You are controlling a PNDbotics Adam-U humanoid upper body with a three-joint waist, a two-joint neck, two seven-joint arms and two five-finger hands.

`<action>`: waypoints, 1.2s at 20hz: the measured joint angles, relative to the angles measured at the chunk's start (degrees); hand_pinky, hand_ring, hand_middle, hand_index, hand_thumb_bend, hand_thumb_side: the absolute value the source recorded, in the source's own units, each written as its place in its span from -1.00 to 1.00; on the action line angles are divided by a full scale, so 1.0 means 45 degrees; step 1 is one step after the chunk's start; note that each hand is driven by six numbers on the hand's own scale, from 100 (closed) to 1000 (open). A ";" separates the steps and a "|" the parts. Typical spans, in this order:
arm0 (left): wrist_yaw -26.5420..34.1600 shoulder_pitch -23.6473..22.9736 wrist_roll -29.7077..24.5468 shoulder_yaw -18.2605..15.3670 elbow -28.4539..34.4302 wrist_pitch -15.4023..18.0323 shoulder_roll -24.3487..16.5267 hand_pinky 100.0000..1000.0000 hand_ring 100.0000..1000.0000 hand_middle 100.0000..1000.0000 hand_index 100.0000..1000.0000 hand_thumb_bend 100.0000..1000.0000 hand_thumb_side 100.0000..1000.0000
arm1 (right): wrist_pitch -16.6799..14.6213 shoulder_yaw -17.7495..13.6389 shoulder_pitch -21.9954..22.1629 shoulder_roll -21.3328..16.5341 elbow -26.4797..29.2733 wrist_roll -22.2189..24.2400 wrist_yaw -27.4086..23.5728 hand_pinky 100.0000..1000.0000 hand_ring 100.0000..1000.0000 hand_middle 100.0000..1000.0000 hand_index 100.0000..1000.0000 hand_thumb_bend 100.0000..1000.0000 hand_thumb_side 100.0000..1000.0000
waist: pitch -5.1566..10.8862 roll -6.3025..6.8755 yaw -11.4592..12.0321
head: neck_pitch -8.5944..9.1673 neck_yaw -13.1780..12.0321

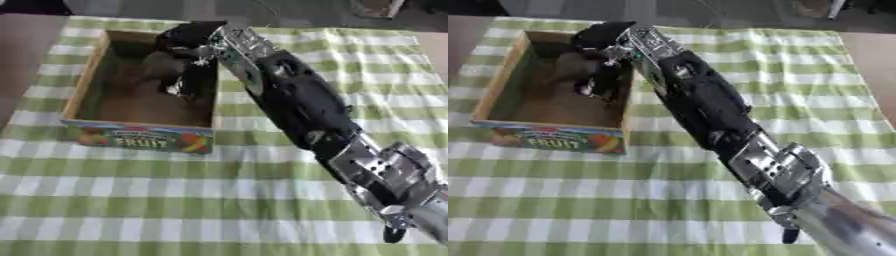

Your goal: Pick up objects on the table and place them in the box.

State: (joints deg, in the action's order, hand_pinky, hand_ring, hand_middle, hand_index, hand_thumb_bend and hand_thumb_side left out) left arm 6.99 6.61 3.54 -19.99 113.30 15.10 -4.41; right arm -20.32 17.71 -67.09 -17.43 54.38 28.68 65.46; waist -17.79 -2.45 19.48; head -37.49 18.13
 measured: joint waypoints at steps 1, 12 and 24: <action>0.0000 0.0000 0.0000 0.0000 0.0000 -0.0001 0.0000 -0.49 -0.41 0.26 -0.17 -1.00 0.49 | -0.0020 -0.0002 0.0001 0.0000 -0.0013 0.0005 0.0088 0.89 0.90 0.87 1.00 0.22 0.29 | 0.0000 -0.0001 0.0000 | 0.0000 0.0007; 0.0000 0.0000 -0.0052 0.0000 0.0000 -0.0053 0.0093 -0.49 -0.41 0.26 -0.17 -1.00 0.49 | -0.0263 -0.0145 -0.0019 -0.0001 -0.0021 0.0250 -0.0171 1.00 1.00 1.00 1.00 0.58 1.00 | 0.0000 -0.0001 -0.0060 | 0.0001 0.0032; -0.0001 0.0000 -0.0055 0.0000 0.0000 -0.0057 0.0095 -0.49 -0.41 0.26 -0.17 -1.00 0.47 | -0.0944 -0.0591 -0.0194 -0.0065 0.0161 0.1911 -0.2529 1.00 1.00 1.00 1.00 0.57 0.83 | 0.0000 0.0004 -0.0085 | 0.0001 -0.0037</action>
State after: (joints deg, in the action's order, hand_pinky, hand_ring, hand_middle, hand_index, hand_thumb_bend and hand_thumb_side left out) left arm 6.98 6.61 3.29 -20.00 113.30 14.85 -3.99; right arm -24.57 15.05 -67.96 -17.72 55.10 37.28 54.08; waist -17.79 -2.43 19.10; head -37.49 17.96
